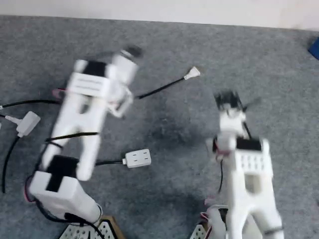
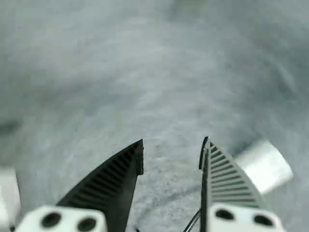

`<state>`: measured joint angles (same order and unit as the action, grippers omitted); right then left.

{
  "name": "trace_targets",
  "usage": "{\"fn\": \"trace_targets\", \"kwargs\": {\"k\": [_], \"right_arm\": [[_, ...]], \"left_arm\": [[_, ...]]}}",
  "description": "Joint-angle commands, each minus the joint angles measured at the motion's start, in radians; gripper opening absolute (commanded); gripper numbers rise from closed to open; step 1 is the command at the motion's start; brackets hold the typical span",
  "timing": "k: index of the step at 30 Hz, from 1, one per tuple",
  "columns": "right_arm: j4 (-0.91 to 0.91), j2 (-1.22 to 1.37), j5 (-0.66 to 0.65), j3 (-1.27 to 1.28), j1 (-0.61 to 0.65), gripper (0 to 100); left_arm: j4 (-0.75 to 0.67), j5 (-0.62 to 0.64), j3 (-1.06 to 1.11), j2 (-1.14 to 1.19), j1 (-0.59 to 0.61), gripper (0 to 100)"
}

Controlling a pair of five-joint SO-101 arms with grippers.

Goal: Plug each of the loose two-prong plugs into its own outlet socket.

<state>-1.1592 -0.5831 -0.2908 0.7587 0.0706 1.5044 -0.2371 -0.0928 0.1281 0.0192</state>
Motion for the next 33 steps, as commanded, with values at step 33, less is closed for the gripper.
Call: {"fn": "trace_targets", "kwargs": {"k": [33], "right_arm": [[0.125, 1.92, 0.836, -2.235, 0.14, 1.9]], "left_arm": [[-0.614, 0.308, 0.506, -0.005, 0.105, 20]]}}
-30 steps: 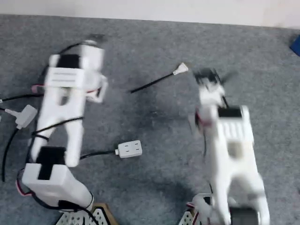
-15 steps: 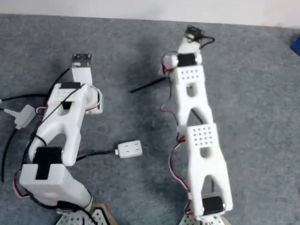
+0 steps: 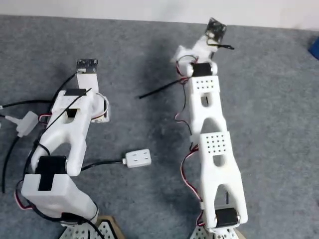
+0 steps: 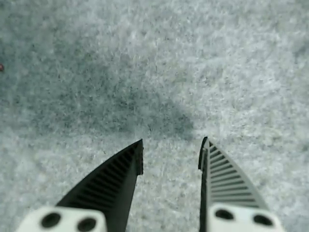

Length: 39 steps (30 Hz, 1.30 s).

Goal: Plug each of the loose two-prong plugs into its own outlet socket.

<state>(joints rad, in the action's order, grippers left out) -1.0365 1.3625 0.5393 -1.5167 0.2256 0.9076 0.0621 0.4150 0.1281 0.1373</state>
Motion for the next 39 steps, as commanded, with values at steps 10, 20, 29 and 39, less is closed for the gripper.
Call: {"fn": "trace_targets", "kwargs": {"k": [10, 20, 29, 39], "right_arm": [[-0.255, -0.076, -0.061, -0.269, -0.002, 24.7], [-0.028, -0.143, -0.095, 0.157, 0.031, 24.5], [0.039, -0.14, -0.074, 0.217, 0.012, 24.5], [-0.002, -0.108, -0.037, 0.217, -0.008, 2.8]], "left_arm": [[-0.017, 0.009, 0.001, -0.005, -0.031, 20], [-0.018, 0.009, 0.016, -0.005, -0.045, 20], [-0.018, 0.009, 0.016, -0.005, -0.045, 20], [-0.018, 0.009, 0.016, -0.005, -0.045, 20]]}}
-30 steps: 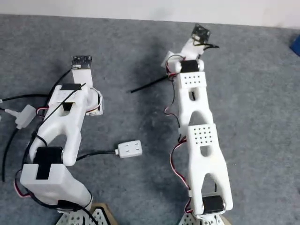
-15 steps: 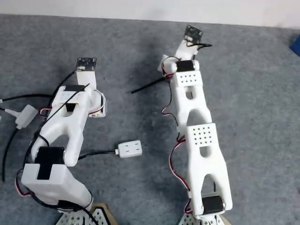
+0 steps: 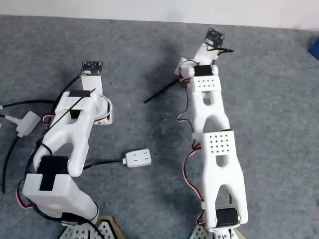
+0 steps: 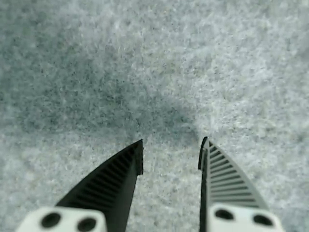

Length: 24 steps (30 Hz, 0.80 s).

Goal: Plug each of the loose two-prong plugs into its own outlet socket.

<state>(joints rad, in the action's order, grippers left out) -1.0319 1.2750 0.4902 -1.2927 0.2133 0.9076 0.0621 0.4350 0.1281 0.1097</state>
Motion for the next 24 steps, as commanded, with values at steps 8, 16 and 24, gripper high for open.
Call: {"fn": "trace_targets", "kwargs": {"k": [8, 16, 24], "right_arm": [[-0.153, -0.028, -0.028, -0.027, 0.008, 0.7], [-0.542, -0.231, -0.308, -0.102, 0.059, 0.7], [-0.423, -0.257, -0.27, -0.097, 0.054, 2.0]], "left_arm": [[-0.018, 0.009, -0.004, -0.005, -0.018, 20], [-0.037, 0.009, -0.002, -0.005, -0.018, 20], [-0.034, 0.009, -0.001, -0.005, -0.018, 20]]}}
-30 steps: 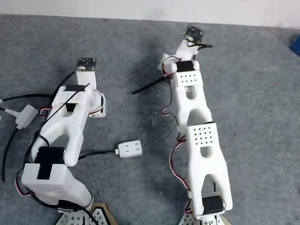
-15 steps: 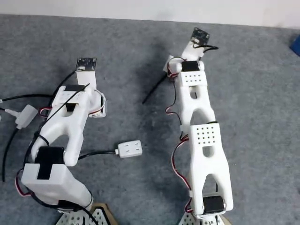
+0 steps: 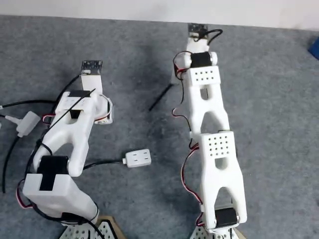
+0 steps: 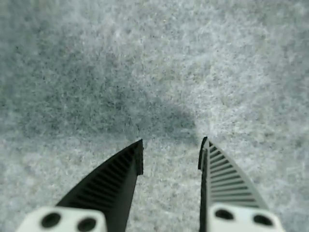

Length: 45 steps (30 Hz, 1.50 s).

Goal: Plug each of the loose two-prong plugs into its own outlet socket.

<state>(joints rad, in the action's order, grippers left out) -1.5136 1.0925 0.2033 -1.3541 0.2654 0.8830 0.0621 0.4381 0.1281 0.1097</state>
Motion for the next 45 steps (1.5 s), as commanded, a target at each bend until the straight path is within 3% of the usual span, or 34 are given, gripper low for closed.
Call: {"fn": "trace_targets", "kwargs": {"k": [1, 5, 7, 14, 19, 34, 39, 45], "right_arm": [[0.074, -0.07, 0.017, -0.027, 0.005, 3.9], [0.133, -0.038, 0.064, 0.01, 0.007, 19.4], [0.151, -0.022, 0.083, 0.027, 0.007, 21.2], [0.252, 0.048, 0.091, 0.038, 0.021, 18.5], [0.331, 0.117, 0.181, 0.03, 0.021, 18.3], [0.498, 0.213, 0.178, 0.031, 0.022, 18.0], [0.512, 0.234, 0.178, 0.035, 0.022, 0.0], [0.483, 0.232, 0.178, 0.038, 0.024, 3.9]], "left_arm": [[-0.009, 0.009, -0.004, -0.005, -0.018, 20], [-0.011, 0.009, -0.004, -0.005, -0.018, 20], [-0.011, 0.009, -0.004, -0.005, -0.018, 20], [-0.009, 0.009, -0.004, -0.005, -0.018, 20], [-0.009, 0.009, -0.004, -0.005, -0.018, 20], [-0.014, 0.009, 0.01, -0.005, -0.018, 20], [-0.014, 0.009, 0.012, -0.005, -0.018, 20], [-0.014, 0.009, 0.012, -0.005, -0.018, 20]]}}
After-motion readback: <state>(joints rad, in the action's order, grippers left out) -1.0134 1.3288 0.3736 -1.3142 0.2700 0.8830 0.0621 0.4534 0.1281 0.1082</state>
